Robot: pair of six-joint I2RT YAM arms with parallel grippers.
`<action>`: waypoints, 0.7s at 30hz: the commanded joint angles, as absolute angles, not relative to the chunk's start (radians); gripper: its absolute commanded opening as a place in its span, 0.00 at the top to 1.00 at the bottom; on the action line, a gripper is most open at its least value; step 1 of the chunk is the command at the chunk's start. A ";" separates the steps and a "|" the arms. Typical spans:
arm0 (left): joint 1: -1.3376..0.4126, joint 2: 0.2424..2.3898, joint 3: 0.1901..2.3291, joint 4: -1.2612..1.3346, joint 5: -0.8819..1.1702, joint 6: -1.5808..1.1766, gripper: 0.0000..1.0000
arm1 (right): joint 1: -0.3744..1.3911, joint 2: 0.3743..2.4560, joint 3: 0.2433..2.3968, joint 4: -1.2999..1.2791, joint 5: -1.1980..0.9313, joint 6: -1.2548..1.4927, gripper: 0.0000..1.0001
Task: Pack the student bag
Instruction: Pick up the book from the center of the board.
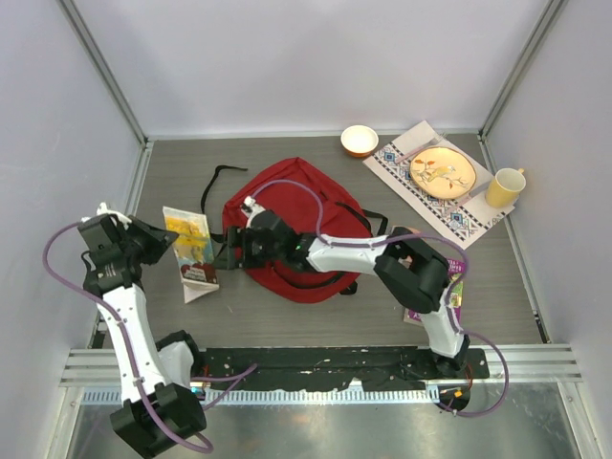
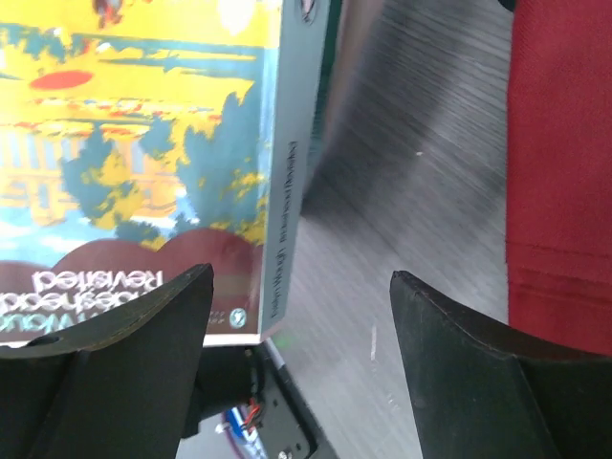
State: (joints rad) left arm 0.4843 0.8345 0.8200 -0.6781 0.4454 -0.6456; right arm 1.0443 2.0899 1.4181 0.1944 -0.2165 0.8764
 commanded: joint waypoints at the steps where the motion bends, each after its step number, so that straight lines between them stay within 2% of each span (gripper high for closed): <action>1: 0.483 0.795 0.887 -0.623 0.642 -0.698 1.00 | 0.993 1.918 1.353 0.285 -0.265 0.865 0.20; 7: 0.480 0.788 0.812 -0.308 0.874 -0.889 1.00 | 0.896 1.691 1.166 0.345 -0.270 0.897 0.20; 12: 0.440 0.801 0.741 -0.131 0.913 -1.012 1.00 | 0.801 1.540 1.045 0.272 -0.229 0.876 0.19; 21: 0.131 0.897 0.600 0.093 0.691 -1.087 1.00 | 0.787 1.543 0.930 0.328 -0.239 0.942 0.19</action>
